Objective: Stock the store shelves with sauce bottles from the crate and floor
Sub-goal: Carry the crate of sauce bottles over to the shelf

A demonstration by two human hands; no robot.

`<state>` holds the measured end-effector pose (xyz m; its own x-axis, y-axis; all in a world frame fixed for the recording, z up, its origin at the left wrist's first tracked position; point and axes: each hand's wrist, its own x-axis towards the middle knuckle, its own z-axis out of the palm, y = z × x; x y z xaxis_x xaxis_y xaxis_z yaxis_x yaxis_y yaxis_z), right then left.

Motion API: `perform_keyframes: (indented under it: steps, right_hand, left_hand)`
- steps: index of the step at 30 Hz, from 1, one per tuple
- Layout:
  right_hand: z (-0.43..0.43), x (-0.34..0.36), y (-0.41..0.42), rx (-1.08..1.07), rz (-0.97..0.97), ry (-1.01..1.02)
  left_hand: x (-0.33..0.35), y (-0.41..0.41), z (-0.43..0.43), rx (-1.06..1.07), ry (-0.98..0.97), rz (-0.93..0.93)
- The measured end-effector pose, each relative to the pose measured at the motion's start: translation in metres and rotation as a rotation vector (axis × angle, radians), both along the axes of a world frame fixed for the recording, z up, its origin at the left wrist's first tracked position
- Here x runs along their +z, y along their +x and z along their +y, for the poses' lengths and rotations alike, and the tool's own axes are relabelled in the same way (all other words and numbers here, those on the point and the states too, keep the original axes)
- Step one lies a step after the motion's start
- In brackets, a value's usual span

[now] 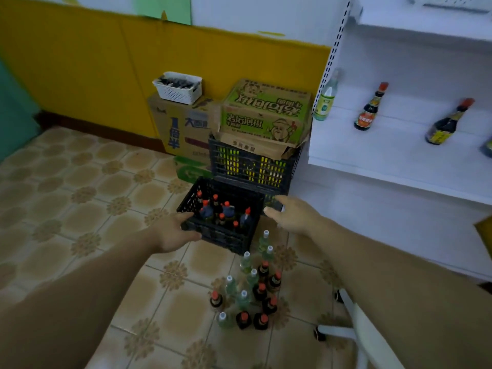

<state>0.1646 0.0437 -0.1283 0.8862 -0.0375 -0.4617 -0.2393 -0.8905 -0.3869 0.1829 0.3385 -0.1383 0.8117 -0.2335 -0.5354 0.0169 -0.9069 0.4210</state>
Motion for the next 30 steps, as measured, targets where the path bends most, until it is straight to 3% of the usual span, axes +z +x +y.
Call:
perform_keyframes:
  steps: [8,13,17,24,30]
  right_hand:
    - [0.051,-0.044,0.091,-0.238,0.032,0.023]
    - [0.103,-0.079,0.145,-0.469,0.073,0.09]
    - [0.123,-0.103,0.187,-0.514,0.11,0.103]
    - [0.097,-0.167,0.265,-0.488,0.095,0.058]
    - [0.048,-0.284,0.343,-0.587,0.187,0.104]
  left_hand:
    - [-0.047,0.145,0.078,-0.101,0.076,-0.023]
    - [-0.082,0.241,0.134,-0.22,0.08,0.055]
    - [-0.109,0.306,0.15,-0.267,0.125,0.096]
    - [-0.192,0.398,0.135,-0.284,0.166,0.171]
    - [-0.301,0.47,0.101,-0.198,0.169,0.211]
